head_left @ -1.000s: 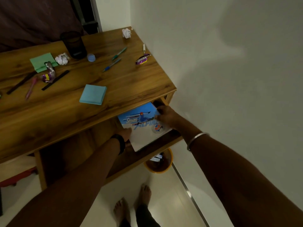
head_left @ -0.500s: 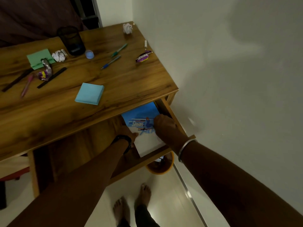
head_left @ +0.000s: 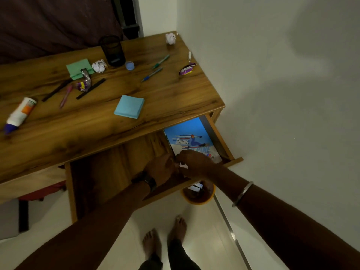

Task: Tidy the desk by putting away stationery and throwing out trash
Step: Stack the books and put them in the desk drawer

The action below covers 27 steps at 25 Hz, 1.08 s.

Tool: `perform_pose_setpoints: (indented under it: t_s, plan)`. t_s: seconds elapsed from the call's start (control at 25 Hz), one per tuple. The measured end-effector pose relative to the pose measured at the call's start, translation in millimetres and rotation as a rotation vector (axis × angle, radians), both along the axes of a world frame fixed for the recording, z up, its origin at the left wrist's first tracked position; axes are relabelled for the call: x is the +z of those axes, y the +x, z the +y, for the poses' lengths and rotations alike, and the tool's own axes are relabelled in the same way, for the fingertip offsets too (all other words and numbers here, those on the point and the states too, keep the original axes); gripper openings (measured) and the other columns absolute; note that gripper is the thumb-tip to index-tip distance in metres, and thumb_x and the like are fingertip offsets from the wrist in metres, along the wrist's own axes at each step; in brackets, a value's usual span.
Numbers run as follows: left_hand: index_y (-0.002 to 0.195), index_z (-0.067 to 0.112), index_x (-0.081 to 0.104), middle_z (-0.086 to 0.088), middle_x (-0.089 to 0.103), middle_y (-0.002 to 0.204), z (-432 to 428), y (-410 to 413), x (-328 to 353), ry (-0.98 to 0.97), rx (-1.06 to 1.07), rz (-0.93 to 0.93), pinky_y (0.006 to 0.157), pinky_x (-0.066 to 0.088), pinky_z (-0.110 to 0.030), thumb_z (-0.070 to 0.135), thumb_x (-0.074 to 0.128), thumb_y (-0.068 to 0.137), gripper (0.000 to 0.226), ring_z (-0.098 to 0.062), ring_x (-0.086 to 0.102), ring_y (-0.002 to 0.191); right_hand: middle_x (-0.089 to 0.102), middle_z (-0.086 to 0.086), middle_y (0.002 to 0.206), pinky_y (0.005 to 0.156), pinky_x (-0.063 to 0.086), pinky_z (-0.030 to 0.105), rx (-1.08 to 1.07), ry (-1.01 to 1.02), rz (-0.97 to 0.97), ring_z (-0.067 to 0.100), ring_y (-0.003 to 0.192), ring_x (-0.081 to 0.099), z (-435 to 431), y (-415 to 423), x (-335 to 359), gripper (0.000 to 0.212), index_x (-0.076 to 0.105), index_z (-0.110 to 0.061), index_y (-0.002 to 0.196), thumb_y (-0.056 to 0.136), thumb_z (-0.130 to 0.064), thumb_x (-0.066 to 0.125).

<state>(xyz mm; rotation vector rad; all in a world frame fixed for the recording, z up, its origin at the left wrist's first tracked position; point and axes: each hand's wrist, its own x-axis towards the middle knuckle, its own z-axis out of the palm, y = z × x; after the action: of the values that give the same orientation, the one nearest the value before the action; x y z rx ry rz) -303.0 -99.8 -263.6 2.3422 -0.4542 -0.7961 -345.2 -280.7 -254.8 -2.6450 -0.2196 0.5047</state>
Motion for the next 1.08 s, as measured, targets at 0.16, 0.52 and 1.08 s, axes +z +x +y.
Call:
perform_pose_setpoints:
  t_s: [0.16, 0.52, 1.08]
  plan:
    - [0.155, 0.025, 0.036, -0.001, 0.044, 0.156, 78.0, -23.3, -8.8, 0.144, -0.347, -0.404, 0.116, 0.039, -0.046, 0.093, 0.038, 0.077, 0.103, -0.025, 0.041, 0.144, 0.046, 0.004, 0.146, 0.117, 0.039, 0.051, 0.264, -0.117, -0.062, 0.027, 0.137, 0.040, 24.7, -15.9, -3.7, 0.093, 0.042, -0.025, 0.143, 0.071, -0.080, 0.065]
    - [0.156, 0.007, 0.033, -0.020, 0.021, 0.166, 119.4, -28.5, -7.8, 0.364, -0.341, -0.661, 0.118, 0.018, -0.065, 0.082, 0.064, 0.052, 0.133, -0.041, 0.013, 0.155, -0.008, 0.015, 0.173, 0.125, -0.001, 0.063, 0.350, -0.357, -0.256, 0.036, 0.158, -0.014, 43.0, 3.8, -2.5, 0.149, 0.003, -0.020, 0.165, 0.052, -0.087, 0.072]
    - [0.161, 0.006, 0.008, -0.016, 0.012, 0.168, 100.7, 66.7, 0.6, 0.579, -0.014, -0.502, 0.126, 0.014, -0.051, 0.060, 0.067, 0.085, 0.110, -0.035, 0.011, 0.155, 0.031, 0.019, 0.161, 0.126, 0.016, 0.059, 0.022, -0.390, -0.270, 0.042, 0.151, 0.027, 58.1, 103.8, -0.7, 0.117, 0.027, -0.011, 0.158, 0.070, -0.071, 0.073]
